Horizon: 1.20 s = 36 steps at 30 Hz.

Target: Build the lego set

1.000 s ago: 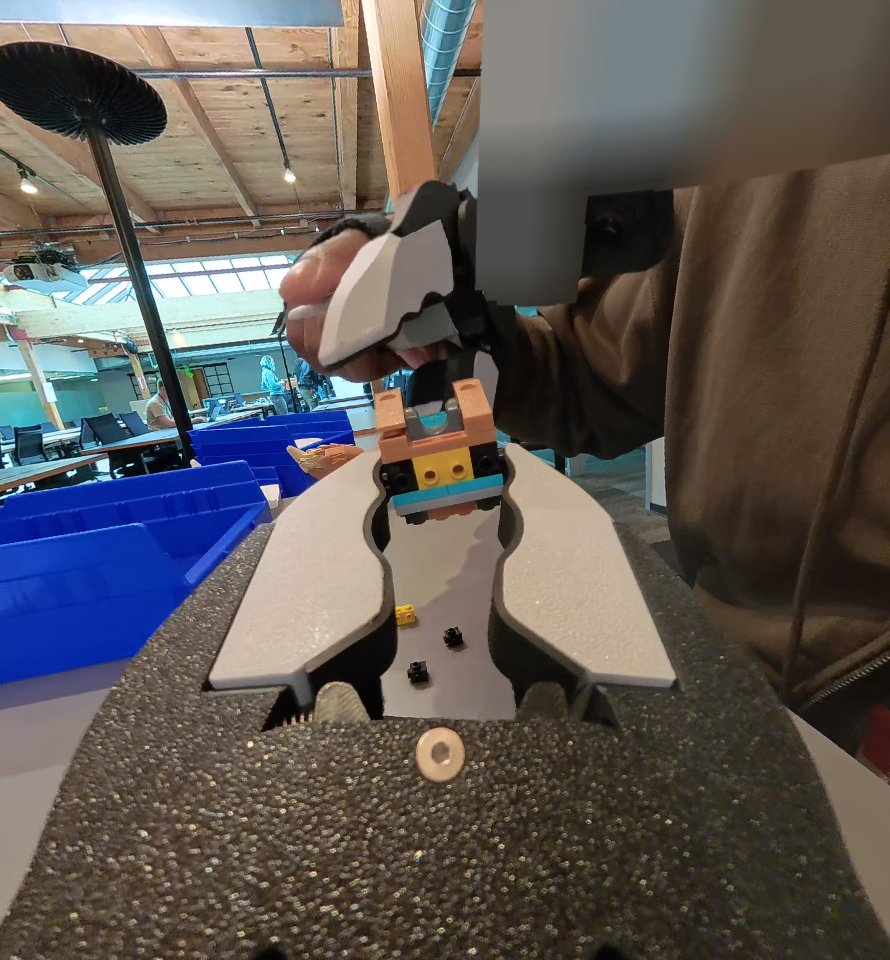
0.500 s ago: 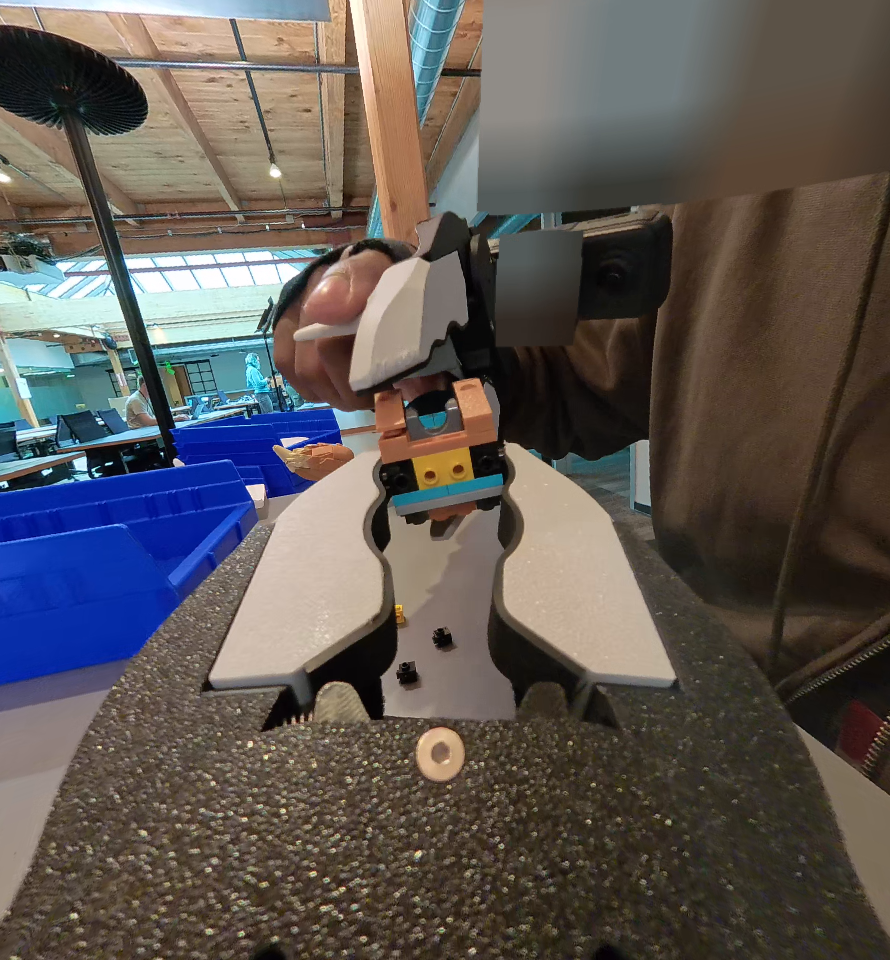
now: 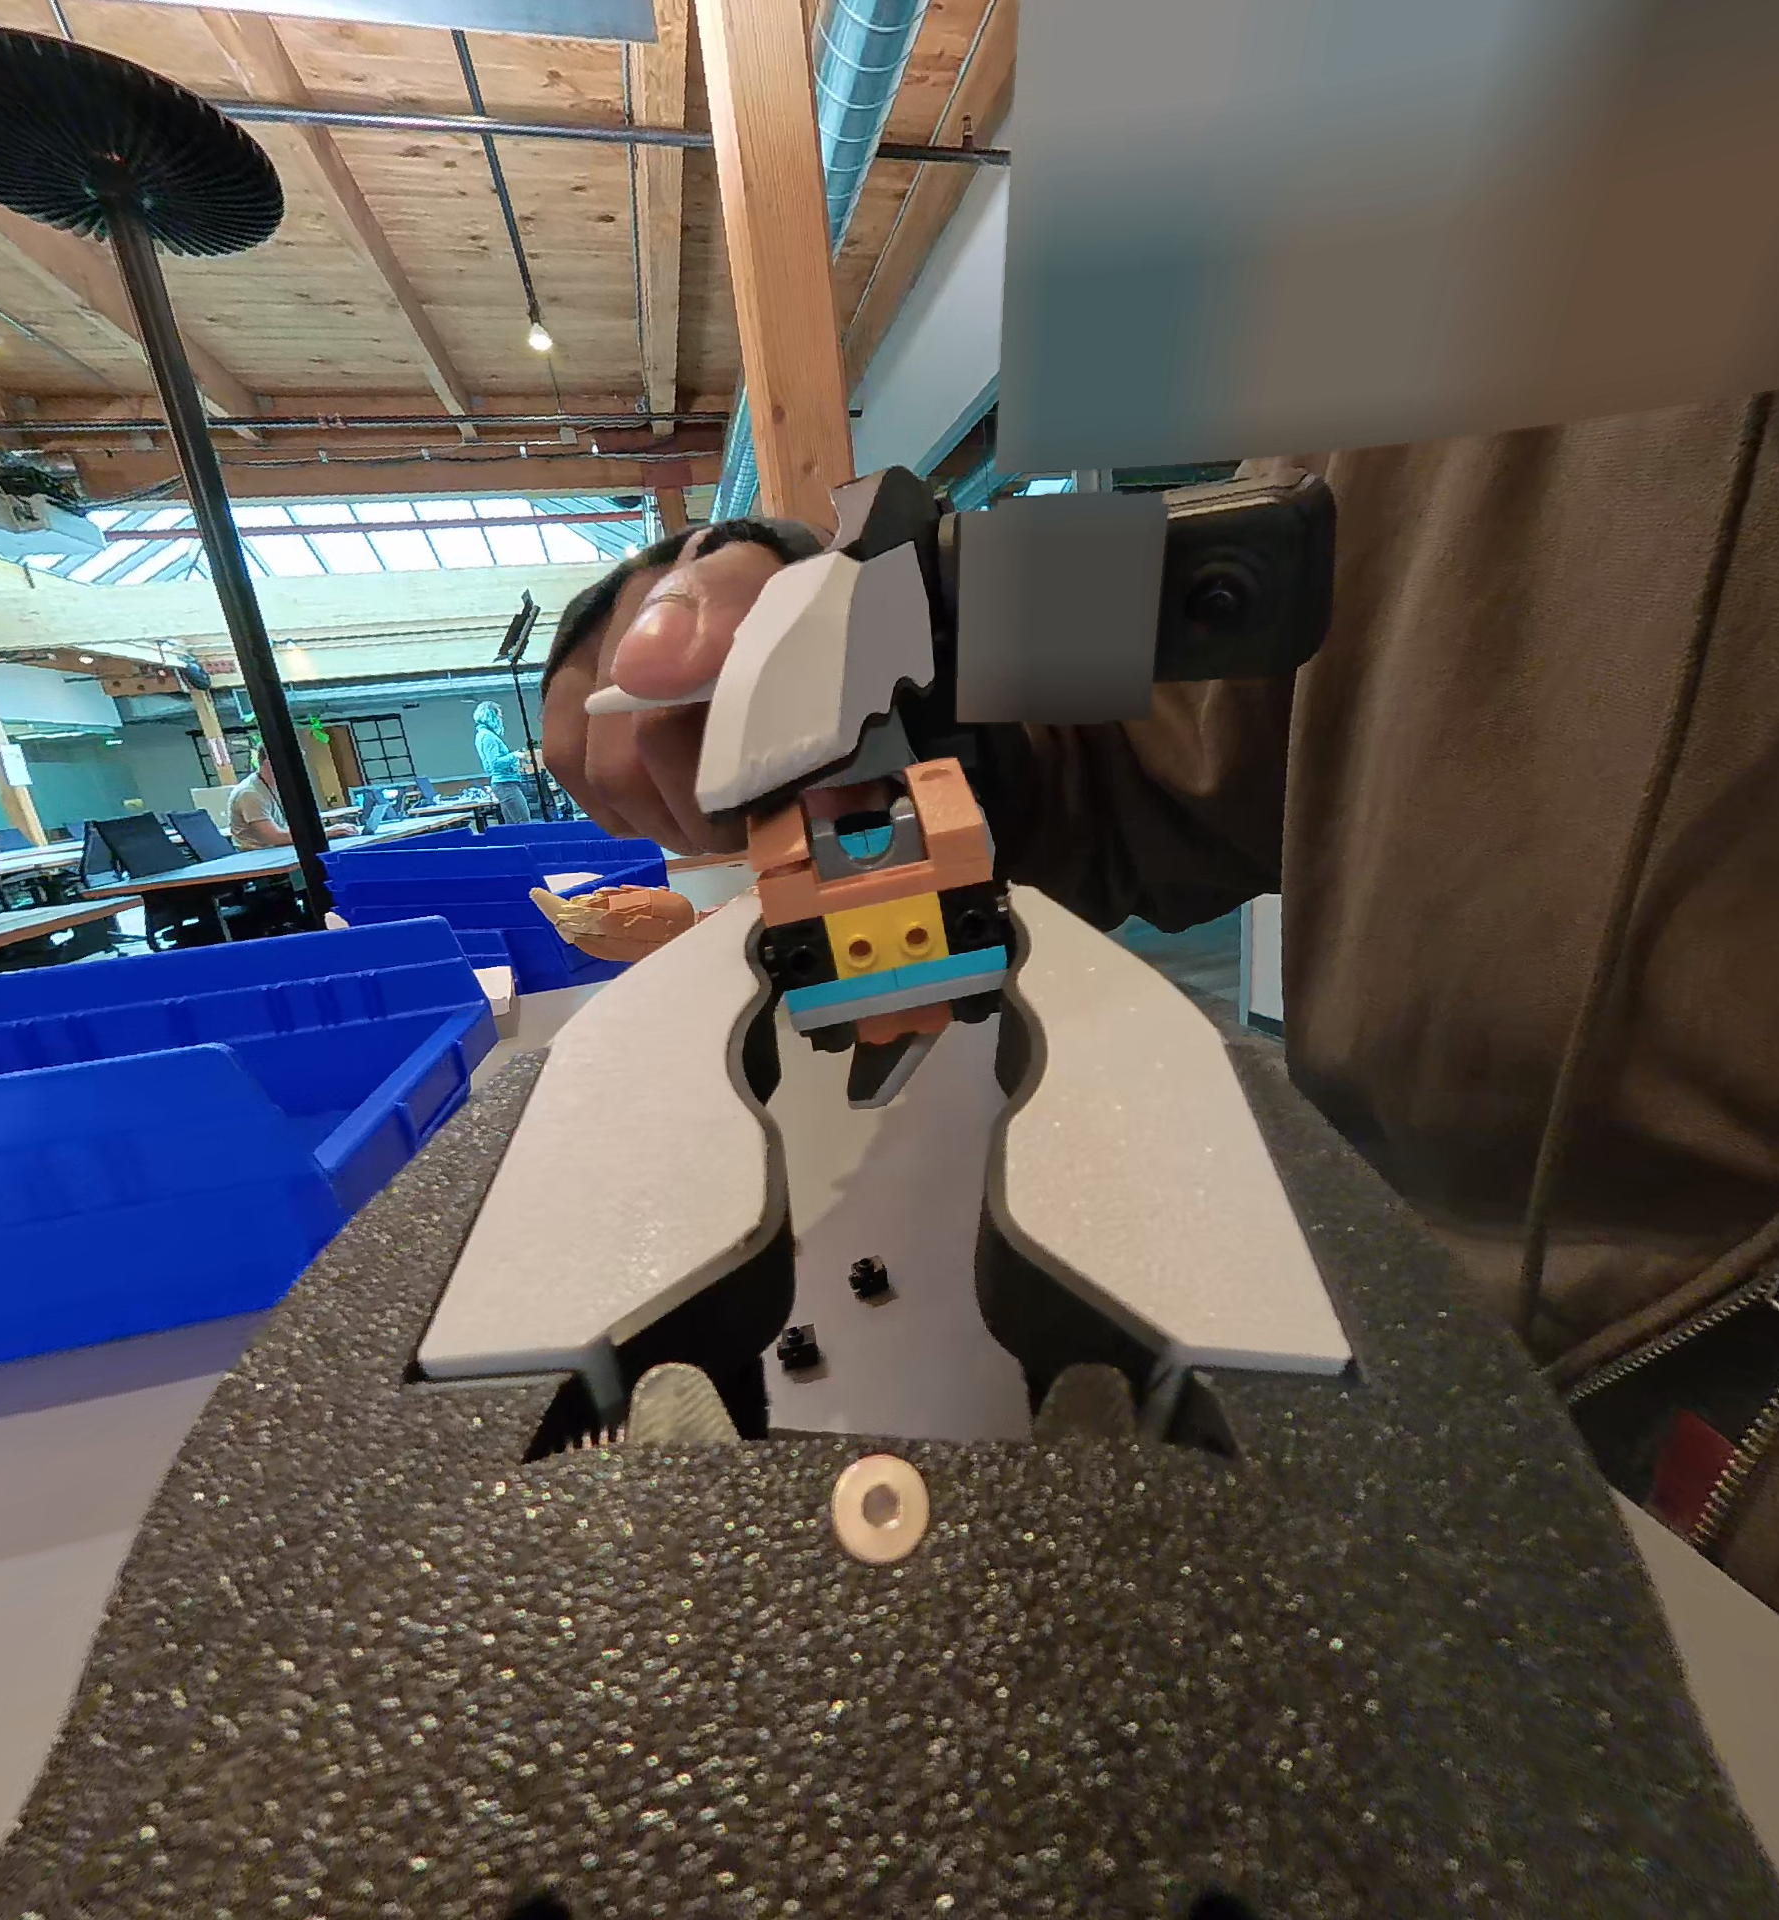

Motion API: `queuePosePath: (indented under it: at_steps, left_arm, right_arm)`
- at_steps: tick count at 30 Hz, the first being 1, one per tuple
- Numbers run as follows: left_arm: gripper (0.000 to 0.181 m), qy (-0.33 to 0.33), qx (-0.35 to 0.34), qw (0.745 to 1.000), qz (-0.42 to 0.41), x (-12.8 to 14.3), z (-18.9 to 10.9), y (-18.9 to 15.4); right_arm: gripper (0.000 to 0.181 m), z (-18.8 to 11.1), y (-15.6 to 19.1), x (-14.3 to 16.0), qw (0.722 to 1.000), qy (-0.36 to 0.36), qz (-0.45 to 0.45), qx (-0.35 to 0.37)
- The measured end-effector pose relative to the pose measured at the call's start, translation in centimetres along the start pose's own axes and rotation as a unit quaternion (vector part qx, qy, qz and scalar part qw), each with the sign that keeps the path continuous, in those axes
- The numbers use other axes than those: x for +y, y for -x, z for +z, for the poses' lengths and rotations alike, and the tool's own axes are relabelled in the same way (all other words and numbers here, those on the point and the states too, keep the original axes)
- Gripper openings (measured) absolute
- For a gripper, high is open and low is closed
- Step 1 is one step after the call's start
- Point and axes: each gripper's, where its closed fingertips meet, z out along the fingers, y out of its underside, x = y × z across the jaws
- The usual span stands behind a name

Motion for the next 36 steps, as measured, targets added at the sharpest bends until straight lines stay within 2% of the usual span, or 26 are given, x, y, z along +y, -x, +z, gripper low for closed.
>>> queuePosePath:
  at_steps: [6,30,36]
  left_arm:
    - [0.039,-0.009,0.009,1.0,-0.017,-0.2,0.1,-0.3]
    - [0.04,0.016,0.024,0.998,-0.048,0.5,0.1,-0.5]
    - [0.04,-0.024,0.013,0.998,-0.062,-1.1,-0.3,0.2]
  right_arm:
    - [0.055,-0.2,0.0,-0.3,0.999,-0.019,0.033,-0.003]
    - [0.052,0.0,0.8,-0.3,0.997,-0.016,0.066,-0.045]
    - [0.054,0.4,-0.9,-0.3,0.994,-0.024,0.099,0.03]
